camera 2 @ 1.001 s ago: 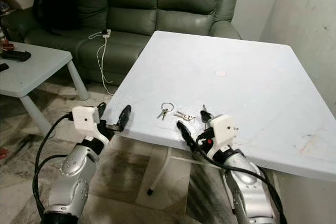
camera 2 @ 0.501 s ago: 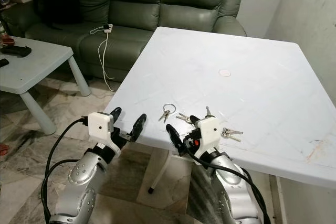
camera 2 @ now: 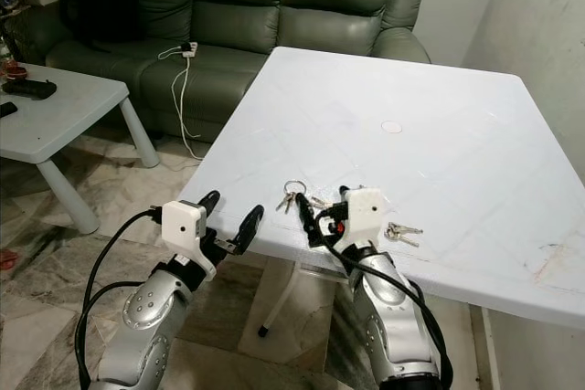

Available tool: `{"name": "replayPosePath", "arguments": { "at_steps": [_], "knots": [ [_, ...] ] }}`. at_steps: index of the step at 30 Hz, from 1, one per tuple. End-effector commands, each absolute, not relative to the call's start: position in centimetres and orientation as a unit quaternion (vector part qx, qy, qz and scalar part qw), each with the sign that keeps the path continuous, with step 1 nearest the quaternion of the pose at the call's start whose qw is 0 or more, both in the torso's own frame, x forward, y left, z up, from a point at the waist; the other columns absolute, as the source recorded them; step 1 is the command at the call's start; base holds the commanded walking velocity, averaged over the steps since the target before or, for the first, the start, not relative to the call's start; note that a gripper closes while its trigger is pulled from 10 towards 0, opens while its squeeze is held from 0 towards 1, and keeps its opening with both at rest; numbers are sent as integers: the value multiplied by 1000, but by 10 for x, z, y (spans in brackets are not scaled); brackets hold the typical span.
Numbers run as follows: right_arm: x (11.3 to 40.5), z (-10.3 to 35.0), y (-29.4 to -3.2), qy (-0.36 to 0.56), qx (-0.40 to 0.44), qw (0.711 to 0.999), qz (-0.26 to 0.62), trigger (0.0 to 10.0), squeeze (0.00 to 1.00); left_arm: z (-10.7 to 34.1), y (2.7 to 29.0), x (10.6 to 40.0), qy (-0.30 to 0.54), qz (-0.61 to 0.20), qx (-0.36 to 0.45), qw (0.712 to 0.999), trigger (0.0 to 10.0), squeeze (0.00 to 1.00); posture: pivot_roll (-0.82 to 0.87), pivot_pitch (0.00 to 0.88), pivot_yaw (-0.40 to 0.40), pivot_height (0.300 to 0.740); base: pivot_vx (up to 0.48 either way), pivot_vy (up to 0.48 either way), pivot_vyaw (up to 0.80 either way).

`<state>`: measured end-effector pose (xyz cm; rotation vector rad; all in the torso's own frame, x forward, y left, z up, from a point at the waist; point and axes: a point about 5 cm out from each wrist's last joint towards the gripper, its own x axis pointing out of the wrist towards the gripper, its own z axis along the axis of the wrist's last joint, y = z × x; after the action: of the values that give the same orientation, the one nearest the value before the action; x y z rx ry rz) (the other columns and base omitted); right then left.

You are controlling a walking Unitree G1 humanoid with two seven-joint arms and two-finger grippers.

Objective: Hang keys on a hook

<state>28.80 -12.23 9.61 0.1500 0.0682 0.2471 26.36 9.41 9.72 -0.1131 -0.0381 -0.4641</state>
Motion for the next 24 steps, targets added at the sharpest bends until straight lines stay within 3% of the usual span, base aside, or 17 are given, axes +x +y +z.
{"name": "replayPosePath", "arguments": {
  "at_steps": [1,12,24],
  "knots": [
    [292,96,-125,45,68,992,97,10000,0,101,91,262,-25,-241,-51,969,10000,0,-6,0,-56,740,0,0,0],
    [298,90,-126,87,51,995,-8,10000,0,101,92,260,-21,-242,-52,969,10000,0,2,0,-57,740,0,0,0],
    [298,86,-138,99,38,993,-52,10000,0,100,91,259,-17,-243,-55,968,10000,0,-1,0,-56,740,0,0,0]
  ]
}}
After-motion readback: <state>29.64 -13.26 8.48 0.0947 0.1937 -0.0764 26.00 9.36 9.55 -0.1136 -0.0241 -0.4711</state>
